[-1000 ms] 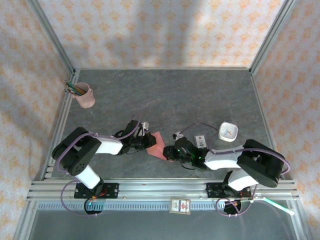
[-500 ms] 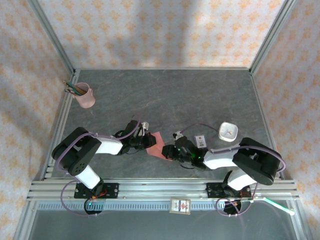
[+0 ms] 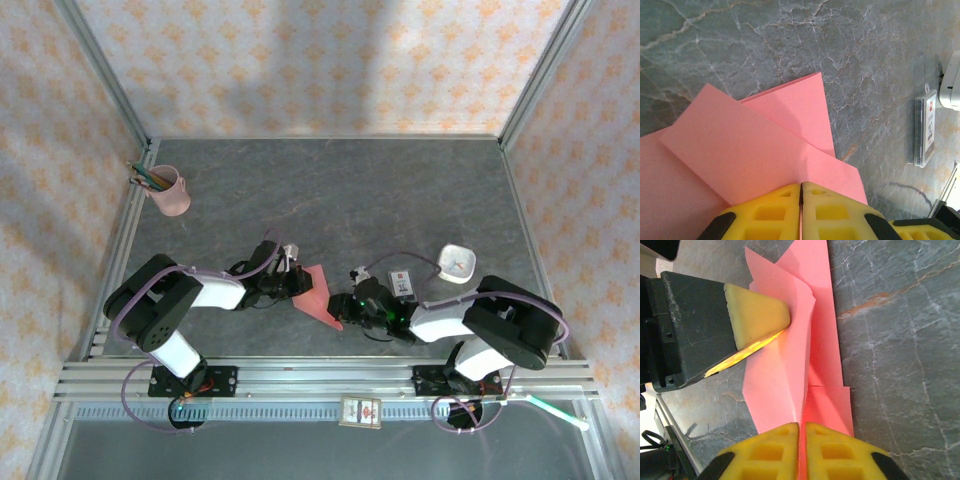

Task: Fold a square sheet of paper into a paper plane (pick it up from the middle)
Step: Fourth fold the wing at the center of the table.

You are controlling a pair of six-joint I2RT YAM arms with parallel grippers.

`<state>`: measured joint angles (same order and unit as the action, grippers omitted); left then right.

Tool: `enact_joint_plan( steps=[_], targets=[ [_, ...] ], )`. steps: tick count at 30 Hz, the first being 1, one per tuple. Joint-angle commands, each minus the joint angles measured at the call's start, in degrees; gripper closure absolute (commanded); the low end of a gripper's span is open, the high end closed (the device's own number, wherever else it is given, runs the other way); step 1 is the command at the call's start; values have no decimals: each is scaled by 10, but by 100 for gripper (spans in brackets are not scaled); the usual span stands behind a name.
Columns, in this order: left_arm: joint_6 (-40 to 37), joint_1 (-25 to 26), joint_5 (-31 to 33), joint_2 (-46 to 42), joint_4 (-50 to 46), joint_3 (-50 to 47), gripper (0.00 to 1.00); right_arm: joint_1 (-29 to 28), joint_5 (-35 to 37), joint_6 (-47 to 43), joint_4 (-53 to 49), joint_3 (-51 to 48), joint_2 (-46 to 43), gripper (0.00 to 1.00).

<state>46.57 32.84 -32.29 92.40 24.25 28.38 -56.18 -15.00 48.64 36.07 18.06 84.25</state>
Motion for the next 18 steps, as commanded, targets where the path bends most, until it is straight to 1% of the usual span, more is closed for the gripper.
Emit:
enact_joint_plan(
  steps=[1,3,10,14,18],
  targets=[
    [-14,-5,15,3,-21,-6,88,4,11,-5,9,8,-1,84],
    [-16,-4,15,3,-23,-6,88,3,11,-4,9,16,4,83],
    [-17,-5,13,4,-25,-4,88,3,-1,-14,10,43,29,82],
    [-19,-5,15,0,-29,-5,88,4,-10,-13,13,48,42,86],
    [-27,-5,24,-2,-38,-4,88,4,-12,-8,18,41,37,93]
  ],
)
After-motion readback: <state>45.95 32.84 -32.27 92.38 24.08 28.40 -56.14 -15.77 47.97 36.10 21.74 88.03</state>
